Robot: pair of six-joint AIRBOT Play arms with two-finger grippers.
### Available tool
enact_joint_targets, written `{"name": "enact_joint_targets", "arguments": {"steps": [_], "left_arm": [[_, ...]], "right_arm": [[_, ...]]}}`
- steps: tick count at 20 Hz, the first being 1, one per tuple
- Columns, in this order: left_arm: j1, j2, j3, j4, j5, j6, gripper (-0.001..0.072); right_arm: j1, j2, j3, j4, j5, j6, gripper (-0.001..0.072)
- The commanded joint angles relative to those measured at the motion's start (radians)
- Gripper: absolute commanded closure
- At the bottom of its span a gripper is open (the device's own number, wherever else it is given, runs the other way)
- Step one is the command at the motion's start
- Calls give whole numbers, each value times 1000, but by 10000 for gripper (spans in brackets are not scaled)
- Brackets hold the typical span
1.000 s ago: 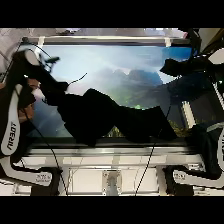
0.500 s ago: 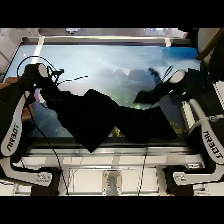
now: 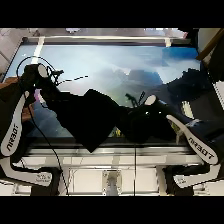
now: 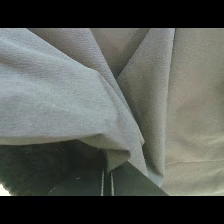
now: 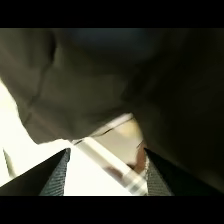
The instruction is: Fold the clothes and pants, and hang the long-sleeved shirts on hangers.
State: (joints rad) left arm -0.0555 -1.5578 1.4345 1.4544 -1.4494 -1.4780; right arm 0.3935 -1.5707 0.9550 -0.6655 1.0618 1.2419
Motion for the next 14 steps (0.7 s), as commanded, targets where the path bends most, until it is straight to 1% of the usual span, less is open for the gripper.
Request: {"name": "enact_joint_targets", "arguments": {"steps": [1, 6, 7, 8, 9, 10, 11, 12, 14], "left_arm": [[1, 1, 0, 1, 0, 2, 691], [1, 1, 0, 1, 3, 2, 691], [1, 1, 0, 0, 6, 2, 691], [1, 1, 0, 0, 11, 2, 691], [1, 1, 0, 0, 17, 1, 691], [1, 0, 0, 0, 21, 2, 691], [1, 0, 0, 0, 22, 2, 691], [1, 0, 0, 1, 22, 2, 691], [2, 2, 0, 5, 17, 2, 691]], "right_arm": [[81, -64, -13, 100, -66, -3, 184], [120, -96, -13, 203, -123, -13, 187], [120, -97, -13, 232, -133, -35, 207], [120, -96, -13, 253, -145, -40, 243], [120, -97, -13, 267, -156, -40, 314], [120, -97, -11, 274, -168, -40, 440], [120, -96, -7, 274, -177, -41, 625], [119, -95, 3, 275, -179, -42, 705], [100, -75, 32, 263, -142, -60, 705]]}}
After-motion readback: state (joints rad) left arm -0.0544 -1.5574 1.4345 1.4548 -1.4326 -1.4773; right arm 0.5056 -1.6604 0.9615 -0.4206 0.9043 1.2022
